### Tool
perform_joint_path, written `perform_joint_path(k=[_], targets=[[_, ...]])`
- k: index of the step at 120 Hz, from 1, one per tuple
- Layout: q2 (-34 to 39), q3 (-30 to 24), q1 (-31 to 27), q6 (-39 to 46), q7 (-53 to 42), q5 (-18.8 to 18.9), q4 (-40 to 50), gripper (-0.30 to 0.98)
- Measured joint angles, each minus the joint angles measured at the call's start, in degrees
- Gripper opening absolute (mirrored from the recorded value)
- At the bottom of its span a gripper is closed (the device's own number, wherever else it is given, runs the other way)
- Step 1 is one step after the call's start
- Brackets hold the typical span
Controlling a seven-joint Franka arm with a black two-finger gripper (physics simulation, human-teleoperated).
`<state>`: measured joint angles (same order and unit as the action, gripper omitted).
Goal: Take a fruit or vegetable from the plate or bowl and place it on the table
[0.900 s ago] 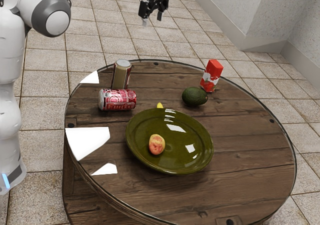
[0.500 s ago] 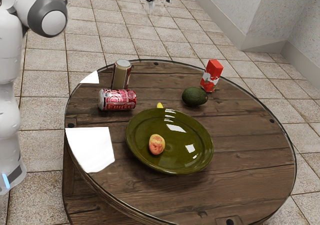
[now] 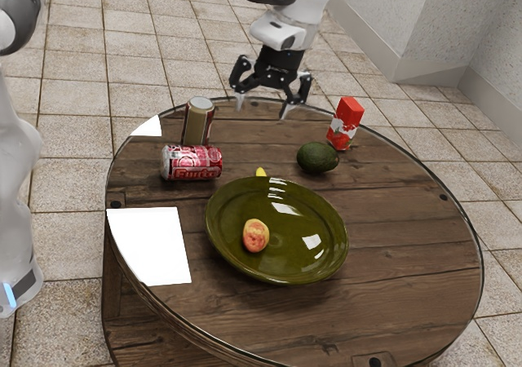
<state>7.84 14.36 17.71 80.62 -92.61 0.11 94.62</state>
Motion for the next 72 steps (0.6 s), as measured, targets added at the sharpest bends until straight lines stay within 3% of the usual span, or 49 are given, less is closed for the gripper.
perform_joint_path(k=[25,48,72], targets=[[-0.22,0.44,10.66,3.98,-2.68,-0.02,2.30,0.69],[-3.18,0.57,11.14,6.39,-5.11,-0.76,5.08,0.69],[2.05,0.58,12.12,9.39,-6.92,-1.78,13.03,0.69]])
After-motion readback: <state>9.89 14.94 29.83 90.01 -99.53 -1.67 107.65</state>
